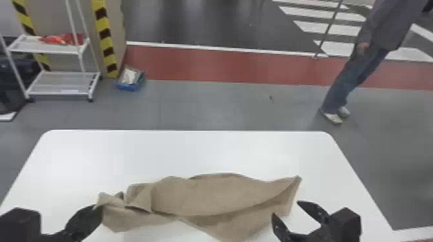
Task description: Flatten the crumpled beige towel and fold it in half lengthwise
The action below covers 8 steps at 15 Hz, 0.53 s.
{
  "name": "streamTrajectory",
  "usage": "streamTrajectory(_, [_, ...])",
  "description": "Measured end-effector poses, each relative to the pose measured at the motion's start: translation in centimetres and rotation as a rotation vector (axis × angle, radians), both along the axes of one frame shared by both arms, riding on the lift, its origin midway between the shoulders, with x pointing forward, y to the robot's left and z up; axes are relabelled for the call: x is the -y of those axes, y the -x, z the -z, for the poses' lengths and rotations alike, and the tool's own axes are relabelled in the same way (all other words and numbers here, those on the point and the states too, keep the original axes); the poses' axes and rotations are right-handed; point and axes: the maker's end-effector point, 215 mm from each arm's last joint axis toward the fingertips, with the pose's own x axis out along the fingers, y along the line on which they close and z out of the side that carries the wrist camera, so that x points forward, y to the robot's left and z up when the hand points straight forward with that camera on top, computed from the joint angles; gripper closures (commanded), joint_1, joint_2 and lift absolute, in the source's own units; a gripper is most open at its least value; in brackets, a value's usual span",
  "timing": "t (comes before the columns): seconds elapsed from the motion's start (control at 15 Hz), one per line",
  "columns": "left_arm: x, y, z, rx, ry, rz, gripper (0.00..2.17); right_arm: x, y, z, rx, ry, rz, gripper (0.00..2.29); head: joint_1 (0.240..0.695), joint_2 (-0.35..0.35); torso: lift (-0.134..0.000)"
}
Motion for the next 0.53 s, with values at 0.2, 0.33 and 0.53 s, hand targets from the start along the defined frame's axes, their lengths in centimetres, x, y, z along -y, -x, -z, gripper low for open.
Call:
streamTrajectory(0.2, [-0.6, 0.0, 0.9, -0.014, -0.014, -0.008, 1.41, -5.0, 0.9, 1.6, -0.041, 0.117, -0.143, 0.39, 0.695, -0.025, 0.000])
streamTrajectory(0.33, [-0.9, 0.0, 1.2, -0.019, -0.023, -0.012, 1.41, -7.0, 2.2, 2.9, -0.111, 0.140, -0.207, 0.39, 0.695, 0.018, 0.000])
streamTrajectory(0.53, [-1.1, 0.1, 1.5, -0.021, -0.039, -0.014, 1.41, -8.0, 4.2, 4.9, -0.227, 0.162, -0.239, 0.40, 0.695, 0.050, 0.000])
